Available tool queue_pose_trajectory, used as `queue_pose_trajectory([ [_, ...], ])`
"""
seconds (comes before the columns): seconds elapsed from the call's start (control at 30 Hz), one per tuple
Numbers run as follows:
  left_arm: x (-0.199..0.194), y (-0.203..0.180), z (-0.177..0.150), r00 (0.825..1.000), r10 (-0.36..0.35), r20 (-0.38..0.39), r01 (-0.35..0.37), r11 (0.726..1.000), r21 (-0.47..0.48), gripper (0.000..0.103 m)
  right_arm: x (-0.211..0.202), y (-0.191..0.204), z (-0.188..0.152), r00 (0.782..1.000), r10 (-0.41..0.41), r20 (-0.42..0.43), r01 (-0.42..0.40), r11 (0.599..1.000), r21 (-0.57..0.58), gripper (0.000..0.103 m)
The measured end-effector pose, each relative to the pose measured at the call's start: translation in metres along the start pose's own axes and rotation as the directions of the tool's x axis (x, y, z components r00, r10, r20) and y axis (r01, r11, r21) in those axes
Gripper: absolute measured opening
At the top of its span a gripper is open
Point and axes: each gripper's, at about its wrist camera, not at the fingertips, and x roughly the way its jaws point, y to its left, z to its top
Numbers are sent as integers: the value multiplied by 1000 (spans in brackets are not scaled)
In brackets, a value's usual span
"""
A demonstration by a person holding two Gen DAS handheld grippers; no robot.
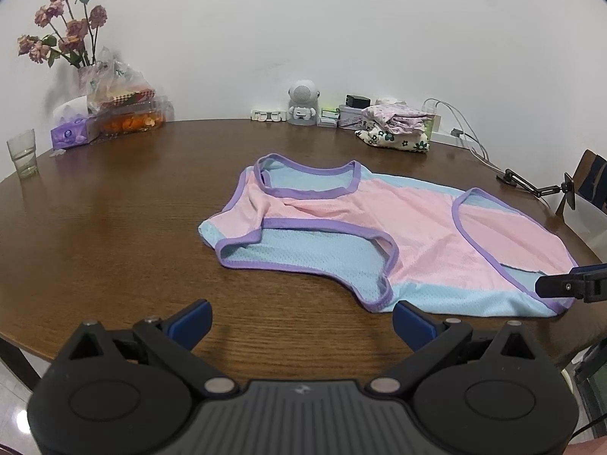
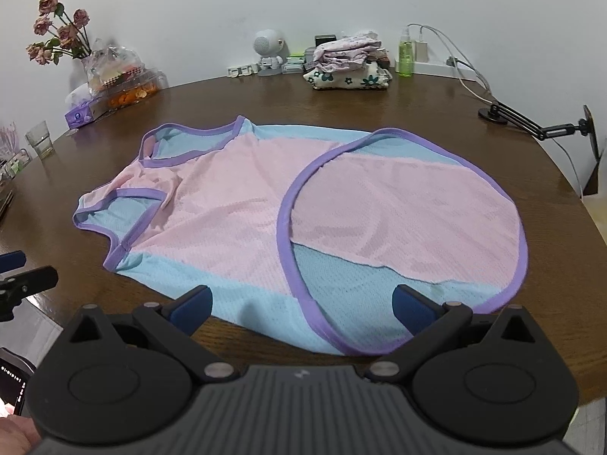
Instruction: Fold clothes
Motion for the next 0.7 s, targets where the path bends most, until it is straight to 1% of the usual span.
queue_pose_trajectory([
  [0.3,15,6,5,1000,8,-24,-8,1000,-22,102,16,3,6,1000,7,-27,-7,1000,-15,103],
  [0.43,17,13,10,1000,8,-8,-8,999,-35,102,22,2,10,999,-1,-32,0,1000,-13,102],
  [0.53,18,23,16,1000,26,9,-26,998,-55,102,25,1,13,999,-11,-30,10,1000,-12,103],
  [0.7,26,37,24,999,48,4,-47,995,-83,102,26,-6,16,999,-29,-22,29,1000,3,103],
])
